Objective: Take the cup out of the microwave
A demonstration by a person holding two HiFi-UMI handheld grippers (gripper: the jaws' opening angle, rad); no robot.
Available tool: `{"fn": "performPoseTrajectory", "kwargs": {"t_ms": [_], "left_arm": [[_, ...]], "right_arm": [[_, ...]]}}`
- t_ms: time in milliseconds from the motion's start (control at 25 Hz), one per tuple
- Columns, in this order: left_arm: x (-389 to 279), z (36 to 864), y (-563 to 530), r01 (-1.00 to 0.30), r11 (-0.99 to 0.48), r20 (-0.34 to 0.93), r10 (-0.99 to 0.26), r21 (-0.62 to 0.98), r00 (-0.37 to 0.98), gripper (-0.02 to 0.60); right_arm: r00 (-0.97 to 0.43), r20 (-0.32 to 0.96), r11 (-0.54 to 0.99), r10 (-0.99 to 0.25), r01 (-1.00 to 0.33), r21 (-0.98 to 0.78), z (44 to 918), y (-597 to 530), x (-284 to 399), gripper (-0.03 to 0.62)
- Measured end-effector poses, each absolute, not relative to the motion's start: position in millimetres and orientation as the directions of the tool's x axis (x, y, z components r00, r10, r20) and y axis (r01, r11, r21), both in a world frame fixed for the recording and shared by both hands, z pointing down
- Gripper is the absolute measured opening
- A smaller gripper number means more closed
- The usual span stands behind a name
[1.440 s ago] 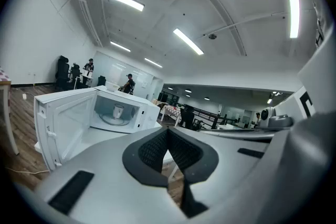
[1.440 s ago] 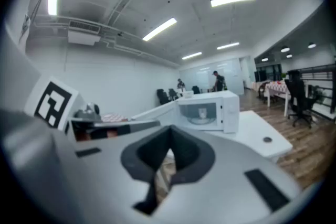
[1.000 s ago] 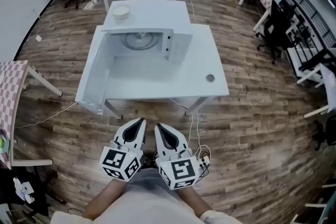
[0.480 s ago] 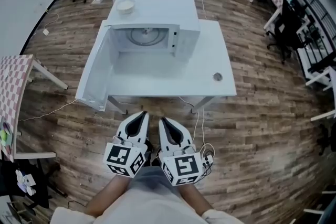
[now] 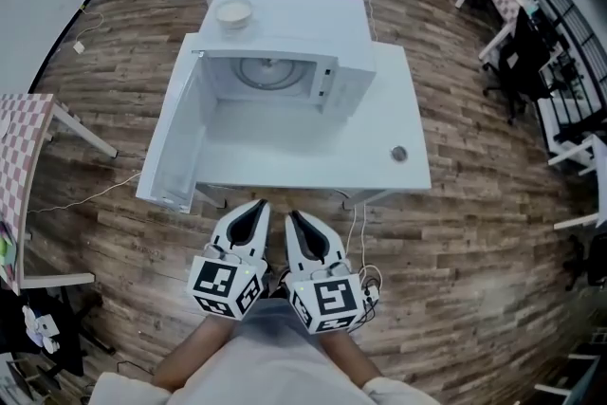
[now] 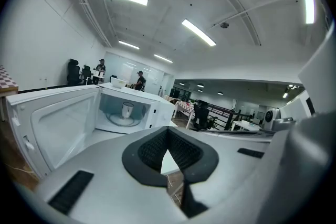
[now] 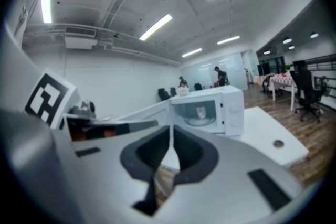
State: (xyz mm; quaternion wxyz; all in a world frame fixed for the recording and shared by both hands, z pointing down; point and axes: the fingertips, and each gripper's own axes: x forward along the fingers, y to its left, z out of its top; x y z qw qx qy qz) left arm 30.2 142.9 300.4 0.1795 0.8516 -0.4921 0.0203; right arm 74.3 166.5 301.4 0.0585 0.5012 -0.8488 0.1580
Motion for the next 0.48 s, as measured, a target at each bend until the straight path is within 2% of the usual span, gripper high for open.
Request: {"fn": "performPoseTrajectory", "kwargs": {"t_ms": [480], "left_arm": [[-4, 291, 72, -0.842, -0.455, 0.172, -0.841, 0.291, 0.514, 0.009]], "right_arm": [[-0.494, 0.279, 0.456, -0.824, -0.869, -0.192, 303, 96, 38, 0.025]]}}
